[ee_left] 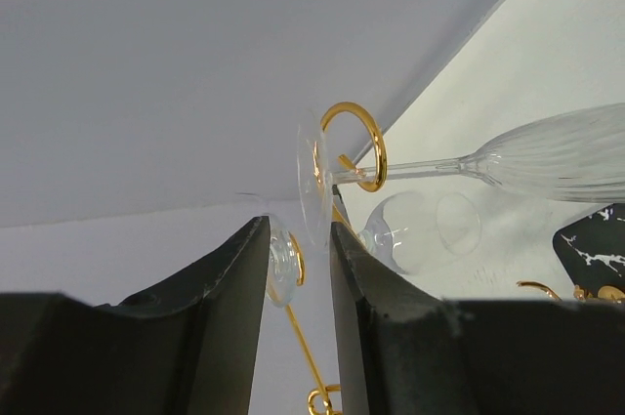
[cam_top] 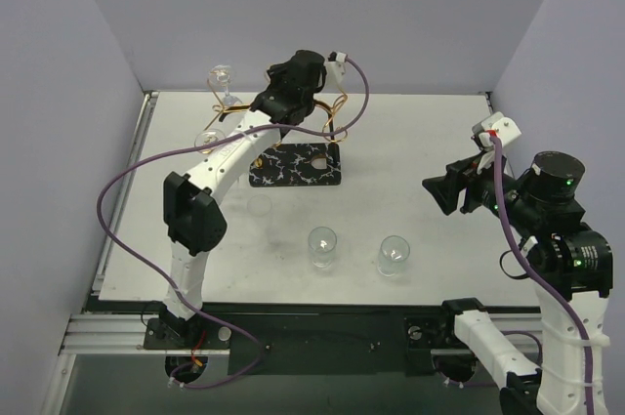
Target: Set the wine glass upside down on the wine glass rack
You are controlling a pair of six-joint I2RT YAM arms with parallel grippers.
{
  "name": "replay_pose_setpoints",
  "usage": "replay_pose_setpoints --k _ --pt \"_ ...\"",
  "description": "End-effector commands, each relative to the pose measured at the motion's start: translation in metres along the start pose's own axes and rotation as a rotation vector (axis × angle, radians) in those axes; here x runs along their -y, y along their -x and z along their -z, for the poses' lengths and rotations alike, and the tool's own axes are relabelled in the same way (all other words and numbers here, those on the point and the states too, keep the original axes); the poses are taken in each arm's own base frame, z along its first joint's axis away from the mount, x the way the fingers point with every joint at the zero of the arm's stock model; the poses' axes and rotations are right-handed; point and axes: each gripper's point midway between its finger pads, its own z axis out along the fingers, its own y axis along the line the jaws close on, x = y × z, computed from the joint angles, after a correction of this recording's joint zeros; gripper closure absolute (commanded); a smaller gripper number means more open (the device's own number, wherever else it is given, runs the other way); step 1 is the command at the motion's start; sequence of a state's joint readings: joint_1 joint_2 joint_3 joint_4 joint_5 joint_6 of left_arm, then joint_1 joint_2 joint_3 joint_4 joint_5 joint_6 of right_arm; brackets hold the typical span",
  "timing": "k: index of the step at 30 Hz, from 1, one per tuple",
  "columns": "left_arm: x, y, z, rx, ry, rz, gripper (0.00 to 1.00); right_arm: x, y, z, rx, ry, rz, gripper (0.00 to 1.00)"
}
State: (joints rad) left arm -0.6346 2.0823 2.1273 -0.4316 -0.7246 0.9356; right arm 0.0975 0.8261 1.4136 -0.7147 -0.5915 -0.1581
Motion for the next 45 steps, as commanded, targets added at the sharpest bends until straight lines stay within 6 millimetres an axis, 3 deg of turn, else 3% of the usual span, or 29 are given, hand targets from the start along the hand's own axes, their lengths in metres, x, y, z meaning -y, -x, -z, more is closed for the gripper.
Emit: replay_pose_setpoints --k 1,6,15,19,24,29,31,32,40,42,45 --pt "-0.039 0.007 0.028 0.048 0.024 0.088 0.57 0.000 0.006 -0.001 0.032 0.009 0.009 0.47" --pt "-0.043 0.006 0.042 0.067 -0.031 0.122 0.54 -0.001 0.005 -0.002 0.027 0.015 0.005 0.47" --pt "-0.028 -0.001 0.055 0.065 -0.142 0.144 0.52 0.000 0.004 -0.004 0.020 0.014 0.002 0.47" --pt "-0.029 -0.005 0.070 0.078 -0.189 0.178 0.52 0.001 0.002 -0.004 0.017 0.012 0.001 0.47" --pt "-0.035 -0.013 0.104 0.107 -0.276 0.275 0.52 0.003 -0.008 -0.010 -0.015 0.014 -0.004 0.47" --pt "-0.035 -0.020 0.154 0.175 -0.432 0.359 0.51 0.005 -0.020 -0.016 -0.050 0.023 -0.007 0.46" --pt "-0.029 -0.026 0.175 0.196 -0.509 0.364 0.50 0.004 -0.023 -0.018 -0.057 0.029 -0.006 0.46" --pt "-0.025 -0.025 0.184 0.221 -0.553 0.367 0.45 0.004 -0.026 -0.020 -0.065 0.032 -0.006 0.45" --pt "0.028 -0.071 0.253 0.246 -0.852 0.304 0.44 0.005 -0.044 -0.027 -0.115 0.045 -0.020 0.36" --pt "0.042 -0.085 0.266 0.231 -0.917 0.281 0.32 0.005 -0.046 -0.029 -0.124 0.048 -0.025 0.35" --pt "0.063 -0.105 0.270 0.171 -0.966 0.266 0.23 0.005 -0.049 -0.032 -0.134 0.059 -0.032 0.34"
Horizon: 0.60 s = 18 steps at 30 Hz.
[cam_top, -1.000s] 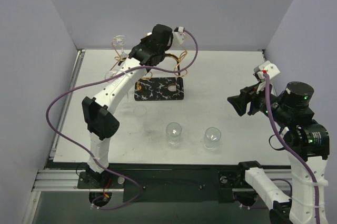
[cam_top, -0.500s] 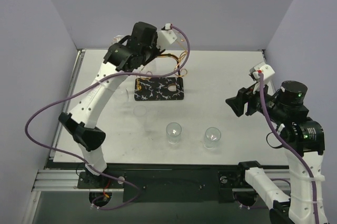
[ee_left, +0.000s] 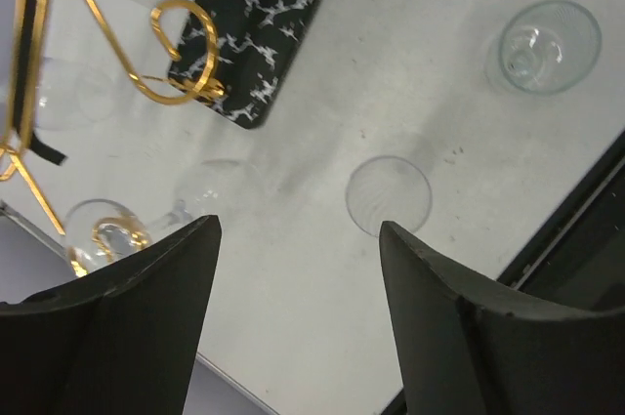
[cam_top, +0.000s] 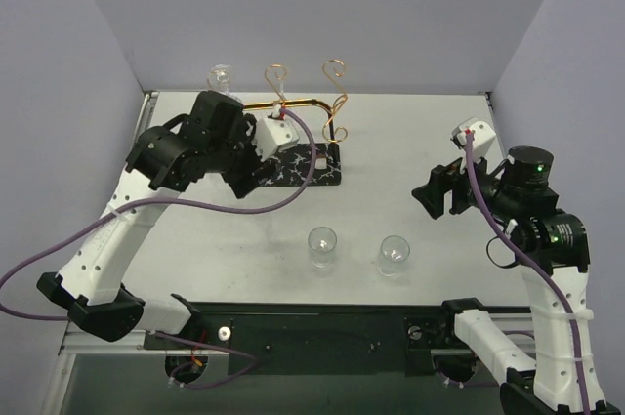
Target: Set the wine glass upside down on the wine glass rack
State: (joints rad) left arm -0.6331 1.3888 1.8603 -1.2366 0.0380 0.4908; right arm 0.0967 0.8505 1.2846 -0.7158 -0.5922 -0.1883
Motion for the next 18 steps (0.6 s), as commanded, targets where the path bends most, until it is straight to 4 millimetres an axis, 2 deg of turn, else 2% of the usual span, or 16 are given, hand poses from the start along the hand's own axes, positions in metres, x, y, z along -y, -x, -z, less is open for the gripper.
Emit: replay_pose_setpoints --k 1,4,11,18 --pt "0.035 -0.034 -0.008 -0.072 -0.149 0.025 0.22 -0.001 0.001 -0.007 0.000 0.035 0.011 0.34" --pt "0.039 -0.044 -0.015 -0.087 -0.160 0.051 0.22 -0.002 -0.001 -0.009 -0.007 0.042 0.003 0.34" --pt "0.033 -0.065 -0.034 -0.129 -0.211 0.152 0.22 -0.002 -0.004 -0.007 -0.008 0.035 0.006 0.33" --pt "0.039 -0.075 -0.045 -0.143 -0.282 0.196 0.26 -0.002 -0.005 -0.007 -0.007 0.034 0.008 0.33"
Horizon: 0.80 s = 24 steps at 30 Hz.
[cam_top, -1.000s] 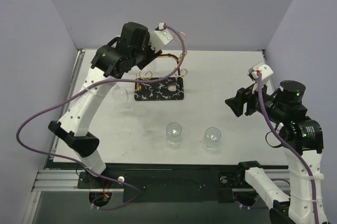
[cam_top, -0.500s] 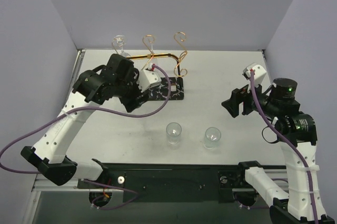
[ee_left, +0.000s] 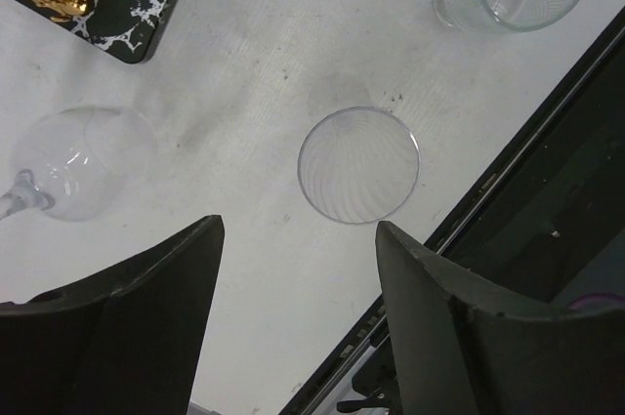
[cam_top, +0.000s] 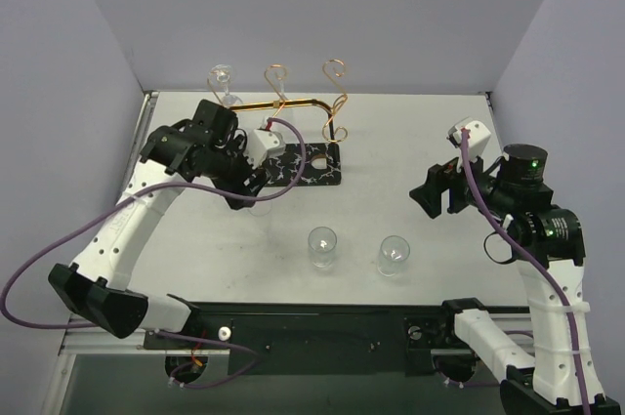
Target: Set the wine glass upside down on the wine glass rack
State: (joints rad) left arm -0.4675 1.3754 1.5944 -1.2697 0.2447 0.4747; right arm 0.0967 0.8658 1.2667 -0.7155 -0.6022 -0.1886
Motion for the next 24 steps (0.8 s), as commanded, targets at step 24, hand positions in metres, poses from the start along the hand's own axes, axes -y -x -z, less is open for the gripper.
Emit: replay_pose_setpoints --k 24 --pt "0.003 -0.001 -0.052 -0.002 -0.072 0.049 0.64 -0.002 0.001 0.000 0.020 0.016 0.025 0.33"
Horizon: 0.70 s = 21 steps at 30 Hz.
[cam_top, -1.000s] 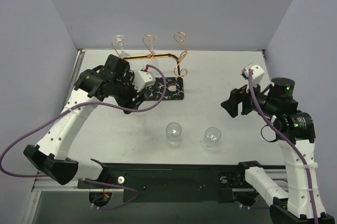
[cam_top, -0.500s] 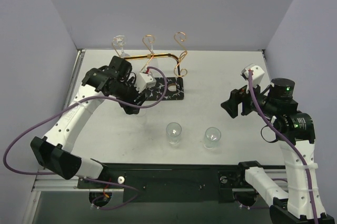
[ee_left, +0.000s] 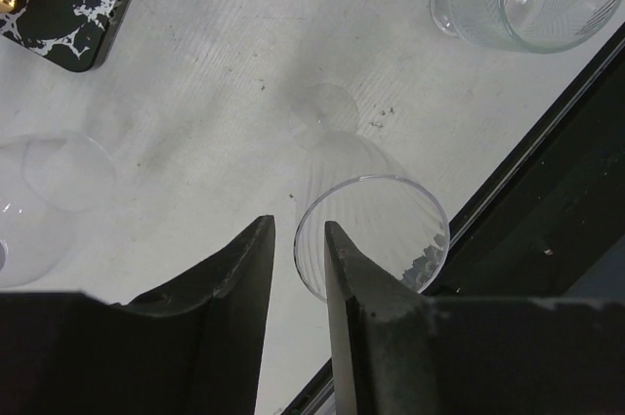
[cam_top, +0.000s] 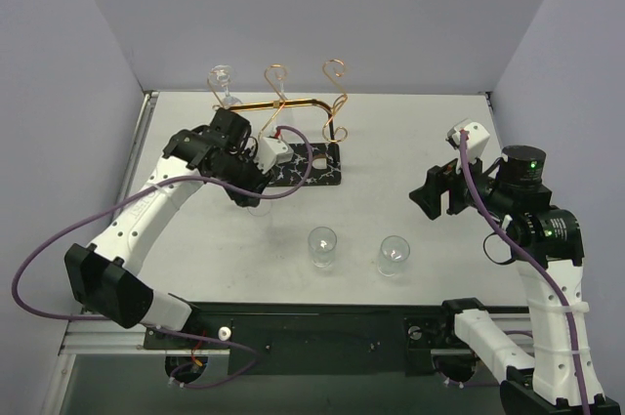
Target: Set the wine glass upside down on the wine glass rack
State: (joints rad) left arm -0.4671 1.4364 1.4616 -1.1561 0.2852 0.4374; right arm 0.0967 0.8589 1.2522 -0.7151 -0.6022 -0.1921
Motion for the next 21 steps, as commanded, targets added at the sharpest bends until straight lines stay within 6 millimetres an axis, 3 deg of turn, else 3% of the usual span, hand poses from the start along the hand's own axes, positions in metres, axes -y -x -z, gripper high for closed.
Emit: replay_pose_setpoints --k 1,6,11,13,17,21 --pt "0.002 0.013 -0.002 0.051 -0.002 -0.012 0.67 -0.001 0.005 0.000 0.022 0.014 0.023 0.33" --pt "0.002 0.015 0.003 0.052 0.005 -0.019 0.86 -0.002 0.008 0.002 0.030 0.014 0.023 0.33" --pt "-0.002 0.019 0.029 0.053 0.052 -0.062 1.00 -0.003 0.009 0.002 0.029 0.019 0.023 0.33" --pt "-0.004 0.023 0.047 0.064 0.091 -0.086 1.00 -0.004 0.011 0.002 0.033 0.024 0.025 0.33" --pt "-0.005 0.047 0.101 0.167 0.174 -0.134 1.00 -0.010 0.017 0.004 0.036 0.052 0.033 0.33" --pt "0.012 0.079 0.157 0.339 0.187 -0.183 1.00 -0.019 0.023 0.005 0.034 0.099 0.042 0.32"
